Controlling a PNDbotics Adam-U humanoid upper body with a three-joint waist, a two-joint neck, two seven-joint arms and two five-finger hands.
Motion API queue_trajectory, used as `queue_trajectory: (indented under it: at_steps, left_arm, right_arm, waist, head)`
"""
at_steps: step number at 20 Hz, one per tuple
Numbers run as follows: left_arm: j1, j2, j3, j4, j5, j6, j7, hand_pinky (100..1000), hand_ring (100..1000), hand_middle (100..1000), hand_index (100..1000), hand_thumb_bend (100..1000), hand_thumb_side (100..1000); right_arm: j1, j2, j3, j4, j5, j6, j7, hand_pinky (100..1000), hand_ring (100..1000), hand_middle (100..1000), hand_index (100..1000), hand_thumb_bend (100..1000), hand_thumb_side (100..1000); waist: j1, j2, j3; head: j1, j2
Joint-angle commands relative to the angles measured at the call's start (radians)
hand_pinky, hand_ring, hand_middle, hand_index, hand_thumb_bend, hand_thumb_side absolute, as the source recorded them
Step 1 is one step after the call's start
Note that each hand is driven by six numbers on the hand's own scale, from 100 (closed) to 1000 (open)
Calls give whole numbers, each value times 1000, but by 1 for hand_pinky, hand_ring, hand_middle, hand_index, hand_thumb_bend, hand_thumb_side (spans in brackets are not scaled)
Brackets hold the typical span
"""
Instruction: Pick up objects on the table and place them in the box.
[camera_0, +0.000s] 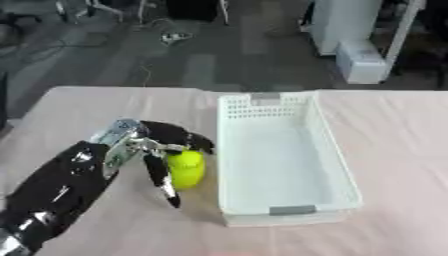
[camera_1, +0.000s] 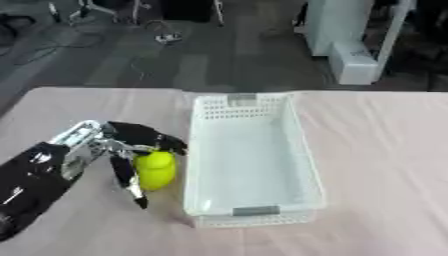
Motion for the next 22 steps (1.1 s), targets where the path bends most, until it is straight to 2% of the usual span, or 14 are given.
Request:
queue_trajectory:
  at_steps: [1, 2, 3, 4, 5, 6, 7, 8, 9, 10, 11, 15, 21, 22]
  left_arm:
    - [-2, -3, 23, 36, -48, -269, -260, 244, 551, 842, 955, 502, 465]
    - [-1, -4, 33, 45, -63, -269, -241, 186, 514, 813, 938, 423, 411]
    - [-1, -5, 42, 55, -79, -269, -214, 100, 327, 648, 855, 257, 367]
    - [-1, -6, 50, 62, -96, -269, -182, 100, 375, 683, 869, 259, 372]
    - [-2, -7, 54, 62, -112, -269, -146, 100, 100, 385, 675, 228, 300]
    - [-1, -6, 60, 64, -130, -269, -105, 100, 100, 321, 623, 167, 278]
    - [1, -7, 63, 69, -148, -269, -64, 100, 100, 200, 487, 230, 244]
    - [3, -9, 66, 79, -161, -269, -24, 100, 100, 218, 506, 225, 243]
    - [6, -13, 64, 88, -173, -269, 9, 100, 100, 100, 332, 272, 289]
    - [11, -20, 58, 96, -171, -269, 43, 100, 100, 100, 332, 272, 289]
    - [14, -25, 54, 100, -160, -269, 77, 100, 100, 100, 209, 268, 283]
    - [23, -33, 39, 112, -94, -269, 158, 100, 100, 100, 163, 197, 290]
    - [19, -19, 46, 131, 2, -269, 97, 100, 100, 100, 171, 297, 225]
    - [14, -14, 50, 132, 25, -269, 75, 100, 100, 100, 171, 259, 245]
  right_arm:
    - [-19, -31, -15, -13, -13, 10, -5, 100, 318, 373, 711, 347, 743]
    - [-22, -31, -16, -13, -16, 12, -6, 100, 318, 373, 711, 347, 748]
    - [-23, -31, -17, -13, -18, 13, -7, 100, 318, 371, 710, 347, 743]
    - [-25, -31, -17, -13, -19, 15, -7, 100, 318, 372, 710, 347, 743]
    - [-26, -31, -18, -13, -20, 15, -7, 100, 318, 371, 710, 346, 743]
    - [-26, -31, -19, -13, -20, 16, -7, 100, 318, 370, 710, 346, 743]
    - [-26, -31, -20, -13, -21, 16, -7, 100, 318, 370, 710, 346, 743]
    - [-26, -31, -20, -13, -21, 15, -7, 100, 318, 370, 710, 346, 743]
    - [-26, -30, -21, -13, -21, 15, -7, 100, 318, 370, 710, 346, 743]
    - [-27, -30, -21, -13, -21, 15, -7, 100, 318, 370, 710, 346, 743]
    - [-27, -30, -22, -13, -21, 14, -7, 100, 318, 370, 710, 345, 743]
    - [-26, -29, -24, -13, -20, 12, -8, 100, 317, 369, 709, 345, 743]
    - [-23, -30, -26, -13, -18, 8, -11, 100, 317, 369, 709, 345, 743]
    - [-21, -30, -26, -13, -17, 7, -11, 100, 317, 369, 709, 345, 744]
  waist:
    - [-1, -2, -4]
    - [-1, -1, -6]
    - [-1, -1, -7]
    - [-1, 0, -8]
    - [-1, 1, -9]
    - [-1, 1, -9]
    - [-1, 2, -9]
    - [-1, 2, -9]
    - [-2, 3, -10]
    - [-2, 3, -10]
    - [-2, 4, -11]
    - [-3, 5, -12]
    - [-2, 4, -8]
    - [-2, 2, -7]
  head:
    - [23, -23]
    - [27, -25]
    - [30, -27]
    - [33, -28]
    - [35, -28]
    - [37, -29]
    - [38, -28]
    - [37, -28]
    - [37, -27]
    - [37, -27]
    - [37, -27]
    - [37, -29]
    - [41, -38]
    - [42, -38]
